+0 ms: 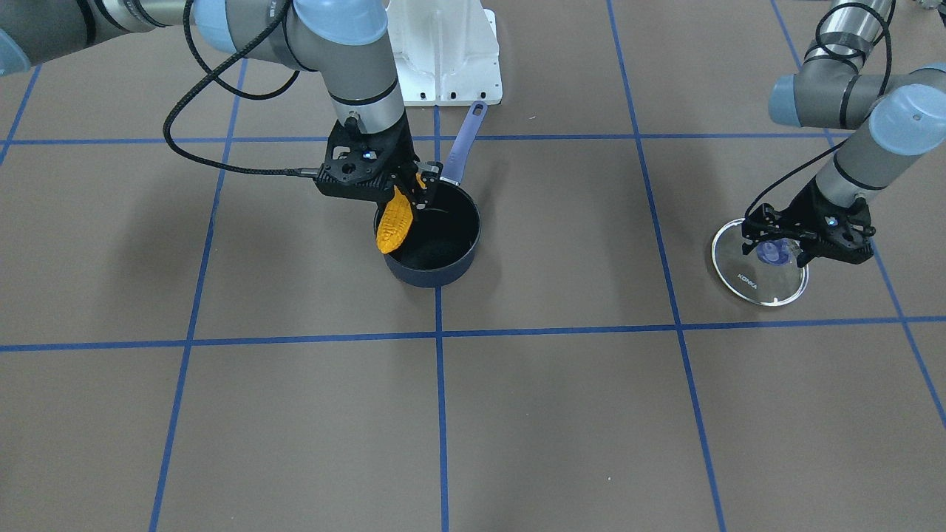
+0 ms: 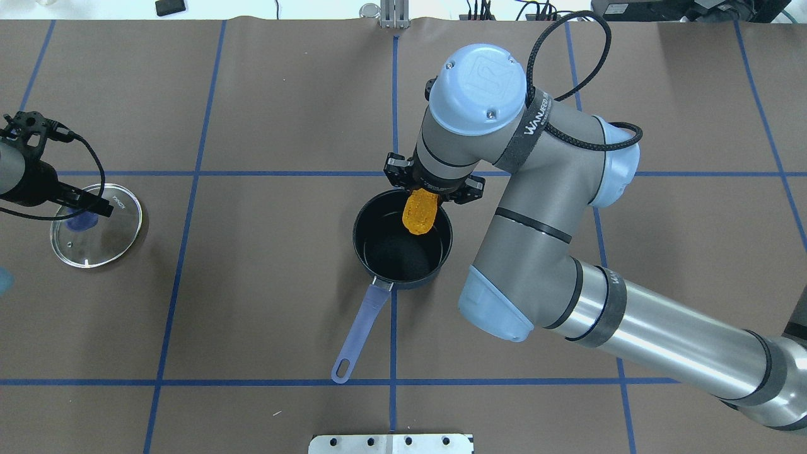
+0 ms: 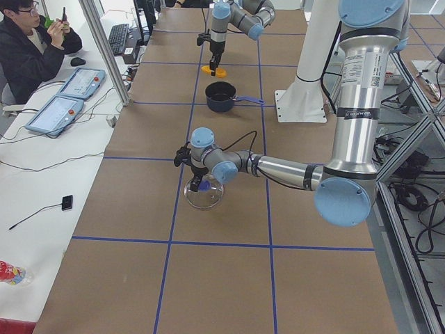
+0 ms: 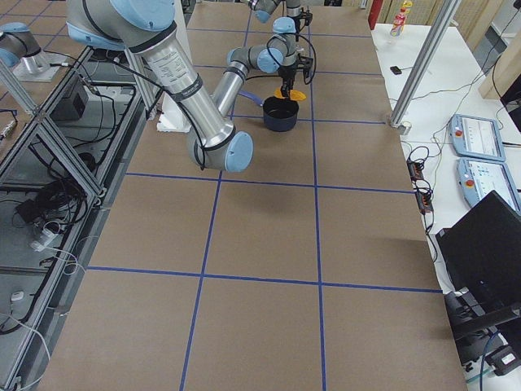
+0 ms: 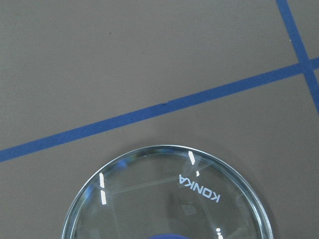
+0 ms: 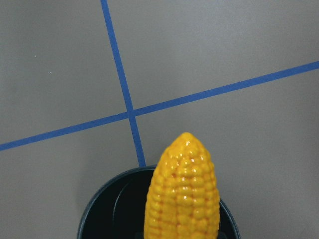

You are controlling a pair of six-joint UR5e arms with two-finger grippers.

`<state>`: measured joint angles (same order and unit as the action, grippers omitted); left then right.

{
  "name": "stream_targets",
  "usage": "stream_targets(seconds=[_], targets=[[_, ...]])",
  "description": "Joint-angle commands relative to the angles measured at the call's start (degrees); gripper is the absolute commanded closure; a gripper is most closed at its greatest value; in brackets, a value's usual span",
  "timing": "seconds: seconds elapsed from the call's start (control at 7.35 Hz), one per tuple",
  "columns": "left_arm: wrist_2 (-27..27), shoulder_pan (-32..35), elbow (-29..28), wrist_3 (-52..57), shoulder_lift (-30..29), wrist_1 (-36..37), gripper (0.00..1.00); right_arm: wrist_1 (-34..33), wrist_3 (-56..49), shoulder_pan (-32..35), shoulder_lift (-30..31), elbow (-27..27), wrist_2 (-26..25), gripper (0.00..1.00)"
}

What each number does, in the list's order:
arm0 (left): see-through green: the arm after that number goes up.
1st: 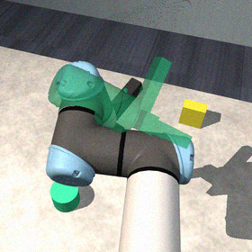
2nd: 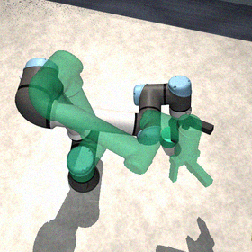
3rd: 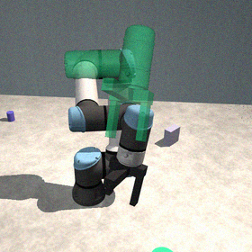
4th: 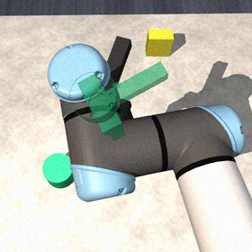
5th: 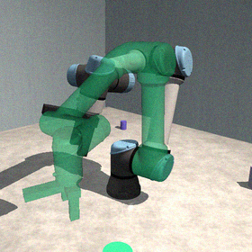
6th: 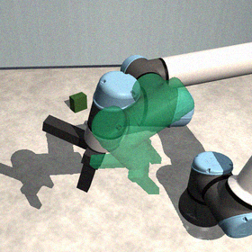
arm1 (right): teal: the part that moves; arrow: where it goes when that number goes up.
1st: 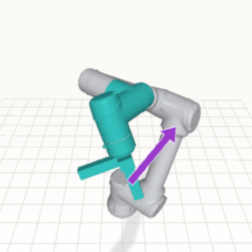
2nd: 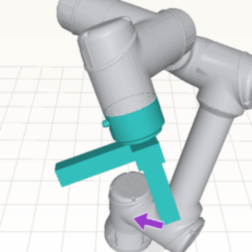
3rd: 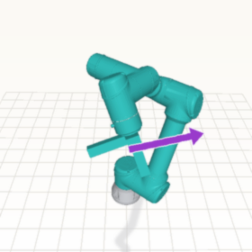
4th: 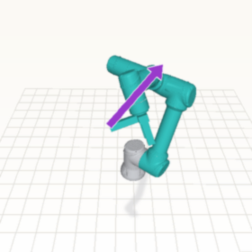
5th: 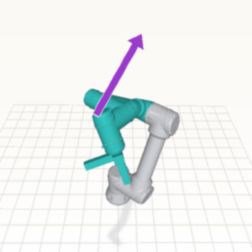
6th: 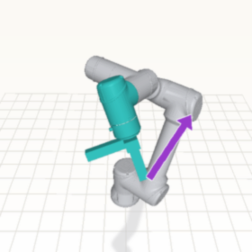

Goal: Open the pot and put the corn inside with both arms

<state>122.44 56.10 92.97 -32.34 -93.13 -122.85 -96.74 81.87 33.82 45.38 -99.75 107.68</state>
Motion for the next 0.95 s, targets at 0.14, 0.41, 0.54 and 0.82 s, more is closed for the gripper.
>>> stream_targets(seconds=[0.14,0.41,0.54,0.82], targets=[[10.24,7.68,0.72,-0.53,-1.08,0.94,0.02,0.5,0.84,-3.13,-0.82,3.59,-3.53,1.0],[12.03,9.55,7.44,-0.44,-3.98,13.27,0.02,3.72,0.84,-4.37,-0.82,7.44,-4.85,1.0],[12.03,9.64,10.8,-0.44,-5.47,19.16,0.02,5.06,1.27,-5.42,-0.64,8.16,-5.81,1.0],[11.86,9.64,12.15,0.0,-7.68,23.88,0.02,5.16,1.19,-5.78,-0.55,7.99,-5.73,0.95]])
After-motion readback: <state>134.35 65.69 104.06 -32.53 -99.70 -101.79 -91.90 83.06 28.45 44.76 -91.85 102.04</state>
